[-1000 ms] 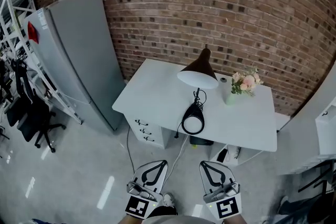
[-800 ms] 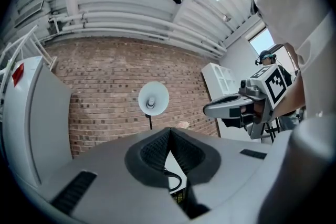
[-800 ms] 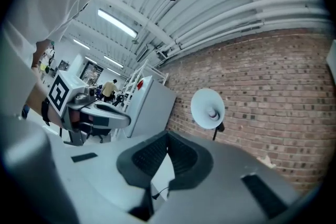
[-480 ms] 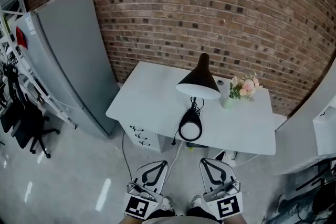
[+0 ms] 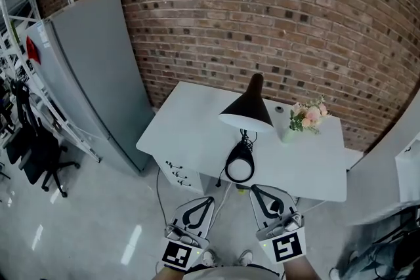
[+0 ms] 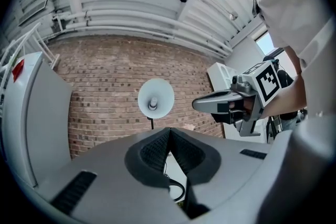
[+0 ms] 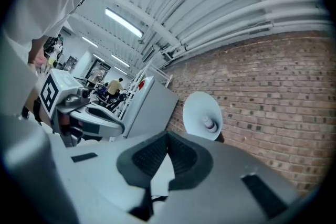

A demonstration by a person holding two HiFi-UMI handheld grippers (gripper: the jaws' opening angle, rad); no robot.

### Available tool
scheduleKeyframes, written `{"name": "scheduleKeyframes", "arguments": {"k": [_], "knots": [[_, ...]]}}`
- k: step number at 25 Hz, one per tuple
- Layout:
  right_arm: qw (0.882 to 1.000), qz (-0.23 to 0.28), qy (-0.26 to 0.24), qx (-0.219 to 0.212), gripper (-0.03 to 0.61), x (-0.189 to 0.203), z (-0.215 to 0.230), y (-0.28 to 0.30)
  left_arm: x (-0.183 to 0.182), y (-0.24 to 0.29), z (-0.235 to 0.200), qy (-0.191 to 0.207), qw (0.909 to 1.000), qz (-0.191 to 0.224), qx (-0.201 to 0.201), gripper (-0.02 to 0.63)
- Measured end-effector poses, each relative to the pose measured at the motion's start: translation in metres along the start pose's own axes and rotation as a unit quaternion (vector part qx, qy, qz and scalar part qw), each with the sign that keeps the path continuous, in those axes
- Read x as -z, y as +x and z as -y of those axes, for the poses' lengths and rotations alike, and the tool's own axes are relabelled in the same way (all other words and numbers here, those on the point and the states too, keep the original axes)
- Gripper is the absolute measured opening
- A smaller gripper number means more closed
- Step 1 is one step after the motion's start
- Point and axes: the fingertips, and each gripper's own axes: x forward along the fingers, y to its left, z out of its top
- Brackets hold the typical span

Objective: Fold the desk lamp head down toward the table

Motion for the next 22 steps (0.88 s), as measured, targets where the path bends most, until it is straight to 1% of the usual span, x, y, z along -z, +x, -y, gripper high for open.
{"name": "scheduleKeyframes", "arguments": {"k": [2,4,6,9,12,16,22], "knots": [[1.000,0.003,-0.001,0.002,0.017,-0.004,0.006,0.005,-0.003,0.006,0.000,0.007,1.0000,0.002,0.005,0.008],[1.000,-0.002,0.005,0.002,0.017,-0.006,0.011,0.010,-0.005,0.011,-0.003,0.001,1.0000,0.002,0.002,0.008],[1.000,-0.010,0.001,-0.001,0.017,-0.007,0.016,0.015,-0.008,0.016,-0.007,0.002,1.0000,0.004,0.001,0.008],[1.000,-0.002,-0.004,-0.004,0.017,-0.014,0.022,0.021,-0.012,0.022,-0.008,0.003,0.9999,0.010,0.003,0.008],[1.000,-0.003,-0.022,-0.010,0.018,-0.019,0.026,0.026,-0.009,0.024,-0.003,-0.006,0.9999,0.008,0.005,0.008],[0.999,-0.004,-0.037,-0.014,0.018,-0.028,0.033,0.031,-0.009,0.028,0.003,-0.007,0.9998,0.005,0.016,0.008],[0.998,0.006,-0.060,0.000,0.020,-0.049,0.049,0.034,-0.012,0.028,0.006,-0.010,0.9996,0.005,0.024,0.008]]}}
